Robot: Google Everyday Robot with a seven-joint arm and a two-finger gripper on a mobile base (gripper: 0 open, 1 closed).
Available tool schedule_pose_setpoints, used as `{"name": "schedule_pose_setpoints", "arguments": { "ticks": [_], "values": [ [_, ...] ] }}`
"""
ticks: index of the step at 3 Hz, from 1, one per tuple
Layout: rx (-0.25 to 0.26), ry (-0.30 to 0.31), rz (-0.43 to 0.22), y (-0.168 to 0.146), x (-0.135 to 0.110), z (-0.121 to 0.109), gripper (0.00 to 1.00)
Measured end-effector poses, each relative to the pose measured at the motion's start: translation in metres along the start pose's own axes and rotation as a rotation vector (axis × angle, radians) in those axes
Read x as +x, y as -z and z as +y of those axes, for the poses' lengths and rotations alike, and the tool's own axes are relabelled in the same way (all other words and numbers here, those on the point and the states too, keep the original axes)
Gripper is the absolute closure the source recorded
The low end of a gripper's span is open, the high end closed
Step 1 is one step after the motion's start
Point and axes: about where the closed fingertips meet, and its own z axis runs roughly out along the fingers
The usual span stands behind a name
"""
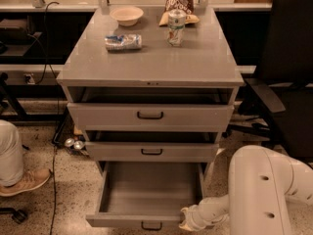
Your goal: Open bottom drawer
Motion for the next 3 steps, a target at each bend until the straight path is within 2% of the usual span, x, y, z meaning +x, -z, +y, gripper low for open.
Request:
{"name": "schedule_pose_setpoints", "arguments": {
  "ticks": [2, 3],
  "values": [
    [-0.004, 0.000, -0.001, -0.002, 0.000, 0.002, 0.11],
    [0.013, -0.008, -0.004, 0.026, 0.008, -0.008, 0.00]
  ]
}}
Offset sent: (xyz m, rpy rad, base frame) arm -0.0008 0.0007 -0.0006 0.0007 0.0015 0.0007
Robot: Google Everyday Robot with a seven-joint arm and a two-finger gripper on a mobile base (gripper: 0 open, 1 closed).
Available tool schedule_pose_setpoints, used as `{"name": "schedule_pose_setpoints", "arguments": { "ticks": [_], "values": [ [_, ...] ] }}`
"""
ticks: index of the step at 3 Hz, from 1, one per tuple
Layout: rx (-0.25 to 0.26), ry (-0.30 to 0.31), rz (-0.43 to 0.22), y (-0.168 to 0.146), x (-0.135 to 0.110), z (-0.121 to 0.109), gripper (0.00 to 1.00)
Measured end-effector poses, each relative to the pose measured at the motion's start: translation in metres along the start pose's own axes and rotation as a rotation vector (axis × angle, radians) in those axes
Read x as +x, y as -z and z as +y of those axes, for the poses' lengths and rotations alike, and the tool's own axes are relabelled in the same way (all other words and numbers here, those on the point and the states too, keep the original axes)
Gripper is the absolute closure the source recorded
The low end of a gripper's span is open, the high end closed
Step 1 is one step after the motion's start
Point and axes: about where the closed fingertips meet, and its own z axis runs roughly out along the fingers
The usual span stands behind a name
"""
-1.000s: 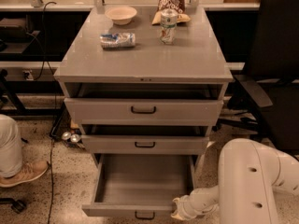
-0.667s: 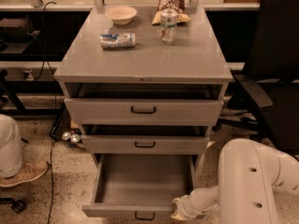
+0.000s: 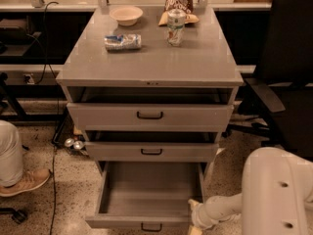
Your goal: Open bottom drawer
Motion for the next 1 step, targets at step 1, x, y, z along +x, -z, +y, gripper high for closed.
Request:
{"name": "schedule_pose_setpoints", "arguments": {
  "ticks": [1],
  "values": [
    [0.059, 0.001, -0.004, 0.0490, 0.0059, -0.0114, 0.00]
  ]
}}
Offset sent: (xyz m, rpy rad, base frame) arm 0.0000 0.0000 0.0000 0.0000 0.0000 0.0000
